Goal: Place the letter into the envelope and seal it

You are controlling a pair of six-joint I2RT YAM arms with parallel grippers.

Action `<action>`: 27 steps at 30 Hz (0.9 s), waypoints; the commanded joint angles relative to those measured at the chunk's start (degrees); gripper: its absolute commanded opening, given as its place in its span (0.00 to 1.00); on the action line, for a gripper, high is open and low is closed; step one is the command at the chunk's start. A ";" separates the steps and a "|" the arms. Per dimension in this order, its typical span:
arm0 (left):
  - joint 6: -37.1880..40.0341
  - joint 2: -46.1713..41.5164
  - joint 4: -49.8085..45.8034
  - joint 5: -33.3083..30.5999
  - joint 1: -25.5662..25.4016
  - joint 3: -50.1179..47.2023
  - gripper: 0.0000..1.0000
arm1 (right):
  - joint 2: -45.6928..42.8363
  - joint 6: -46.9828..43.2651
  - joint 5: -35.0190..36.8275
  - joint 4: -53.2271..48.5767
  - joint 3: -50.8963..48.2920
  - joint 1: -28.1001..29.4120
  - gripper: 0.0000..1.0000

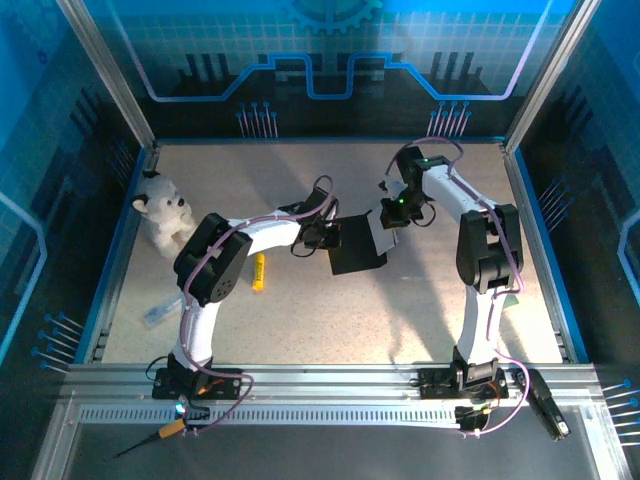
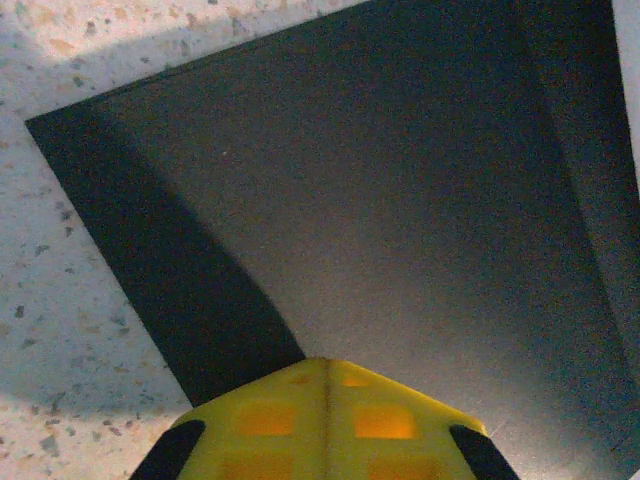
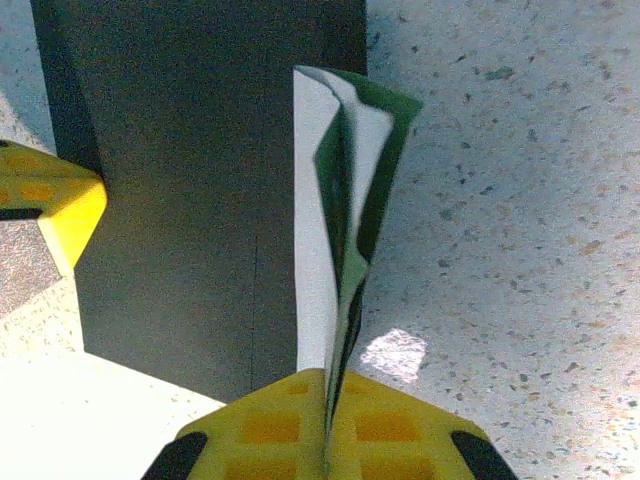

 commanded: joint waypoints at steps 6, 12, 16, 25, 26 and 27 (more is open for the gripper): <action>1.25 3.77 -6.62 -1.18 0.29 2.06 0.00 | 3.51 2.70 -0.42 -4.96 1.24 0.55 0.00; 0.29 4.66 -5.86 -0.43 0.22 2.71 0.00 | 4.43 3.71 -0.93 -6.03 0.73 1.49 0.00; 0.35 5.03 -6.30 -0.25 0.07 3.74 0.00 | 4.78 4.56 -1.94 -5.62 0.46 2.12 0.00; -0.27 5.82 -6.03 0.35 -0.65 3.90 0.00 | 4.30 7.27 -3.32 -1.80 -1.44 3.27 0.00; -0.35 5.91 -6.02 0.45 -0.74 3.79 0.00 | 4.05 7.52 -3.30 -1.31 -1.90 3.28 0.00; -0.43 5.91 -5.91 0.51 -0.74 3.71 0.00 | 3.72 7.63 -3.04 -0.66 -2.38 3.31 0.00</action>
